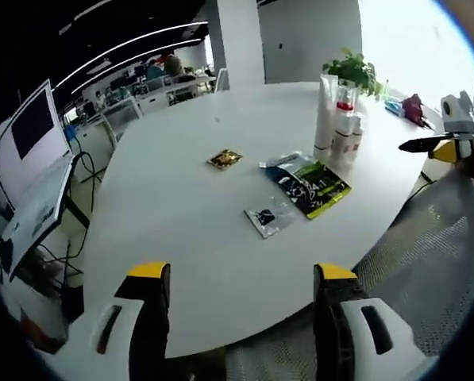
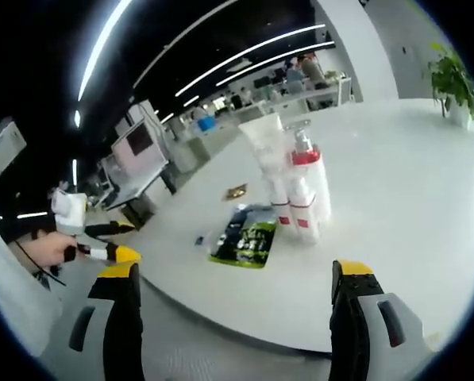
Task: Arrange the skincare products in the storage area until every visible bottle or jar stands upright without overlapping.
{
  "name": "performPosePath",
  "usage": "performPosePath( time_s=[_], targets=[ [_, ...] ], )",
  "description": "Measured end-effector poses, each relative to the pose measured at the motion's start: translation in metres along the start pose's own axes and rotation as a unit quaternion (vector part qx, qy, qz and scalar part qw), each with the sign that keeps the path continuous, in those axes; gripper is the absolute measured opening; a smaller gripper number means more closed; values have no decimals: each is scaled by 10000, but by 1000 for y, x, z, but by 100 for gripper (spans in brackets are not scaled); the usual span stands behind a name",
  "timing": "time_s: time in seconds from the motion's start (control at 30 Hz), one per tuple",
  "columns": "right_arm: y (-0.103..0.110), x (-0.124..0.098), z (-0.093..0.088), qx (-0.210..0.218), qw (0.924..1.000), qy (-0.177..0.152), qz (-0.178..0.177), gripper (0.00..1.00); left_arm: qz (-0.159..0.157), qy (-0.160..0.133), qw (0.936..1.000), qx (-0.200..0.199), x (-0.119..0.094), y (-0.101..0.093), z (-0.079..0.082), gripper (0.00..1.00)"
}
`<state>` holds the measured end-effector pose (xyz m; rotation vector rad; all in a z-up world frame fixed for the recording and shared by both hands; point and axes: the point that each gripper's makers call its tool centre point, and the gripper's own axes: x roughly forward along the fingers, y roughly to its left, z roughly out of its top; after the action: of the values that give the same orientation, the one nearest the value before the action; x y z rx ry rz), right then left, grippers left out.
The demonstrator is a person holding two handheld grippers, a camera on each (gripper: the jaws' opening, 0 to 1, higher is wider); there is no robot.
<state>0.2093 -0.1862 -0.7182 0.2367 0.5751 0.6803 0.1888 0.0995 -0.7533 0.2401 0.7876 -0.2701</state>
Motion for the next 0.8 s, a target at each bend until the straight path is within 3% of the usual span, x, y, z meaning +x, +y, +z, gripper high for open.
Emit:
performPosePath(
  time_s=[0.07,0.27,0.4,0.8],
  targets=[
    [0,0,-1,14,10000,14,34,100,-76,194,9998,-39,3,-2,-2,71],
    [7,0,-1,46,9998,-3,211,96,-191,259,9995,-73,11,-2,4,73],
    [3,-2,2,150,9998,-93,106,96,-373,-70,9979,-525,19,-9,28,73],
    [3,-2,1,192,9997,-65,118,96,-664,-180,9976,92,57,-16,103,73]
  ],
)
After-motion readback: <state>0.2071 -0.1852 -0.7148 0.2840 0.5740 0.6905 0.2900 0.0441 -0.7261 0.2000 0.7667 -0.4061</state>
